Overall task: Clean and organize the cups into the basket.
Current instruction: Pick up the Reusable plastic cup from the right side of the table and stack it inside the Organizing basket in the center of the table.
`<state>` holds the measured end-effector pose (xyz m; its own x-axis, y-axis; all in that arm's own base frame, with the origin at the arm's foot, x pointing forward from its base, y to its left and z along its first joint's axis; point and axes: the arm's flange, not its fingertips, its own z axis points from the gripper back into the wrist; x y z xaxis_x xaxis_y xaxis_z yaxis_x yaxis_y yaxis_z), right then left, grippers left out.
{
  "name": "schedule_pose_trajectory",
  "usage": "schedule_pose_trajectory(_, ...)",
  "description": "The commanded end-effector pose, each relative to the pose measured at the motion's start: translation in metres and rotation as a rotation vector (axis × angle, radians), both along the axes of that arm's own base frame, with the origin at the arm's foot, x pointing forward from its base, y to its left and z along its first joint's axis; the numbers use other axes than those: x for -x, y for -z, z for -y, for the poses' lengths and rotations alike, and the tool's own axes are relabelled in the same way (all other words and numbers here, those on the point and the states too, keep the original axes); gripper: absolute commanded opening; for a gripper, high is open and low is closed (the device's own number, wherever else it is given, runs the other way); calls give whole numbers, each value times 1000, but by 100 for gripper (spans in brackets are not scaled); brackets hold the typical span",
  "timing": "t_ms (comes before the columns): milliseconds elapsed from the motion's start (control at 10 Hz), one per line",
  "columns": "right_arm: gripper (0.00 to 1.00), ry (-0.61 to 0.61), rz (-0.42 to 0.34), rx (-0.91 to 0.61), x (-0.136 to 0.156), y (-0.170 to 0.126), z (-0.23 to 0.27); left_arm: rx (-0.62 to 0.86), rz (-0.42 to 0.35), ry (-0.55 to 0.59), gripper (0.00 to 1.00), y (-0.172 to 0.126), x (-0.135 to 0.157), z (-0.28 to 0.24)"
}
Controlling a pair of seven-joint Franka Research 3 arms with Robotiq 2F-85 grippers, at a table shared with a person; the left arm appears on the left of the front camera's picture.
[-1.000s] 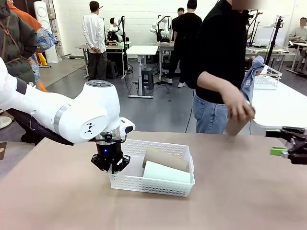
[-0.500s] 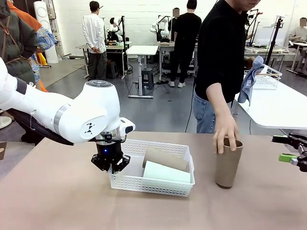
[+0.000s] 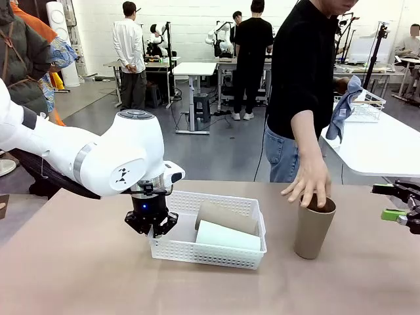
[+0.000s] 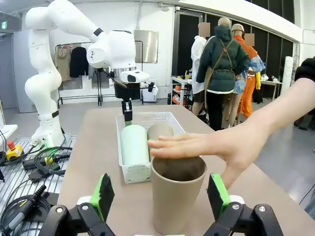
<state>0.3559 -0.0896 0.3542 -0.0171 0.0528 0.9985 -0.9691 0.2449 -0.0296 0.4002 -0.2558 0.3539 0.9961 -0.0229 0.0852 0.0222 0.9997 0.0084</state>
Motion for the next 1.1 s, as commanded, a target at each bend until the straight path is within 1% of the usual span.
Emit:
schedule_pose_trajectory(0, 100, 17, -1, -4, -1, -3, -2, 0, 11, -3, 0, -1, 1, 0)
schedule_pose_trajectory(1000, 100, 17, -1, -4, -1, -3, -2, 0, 11, -3, 0, -1, 1, 0)
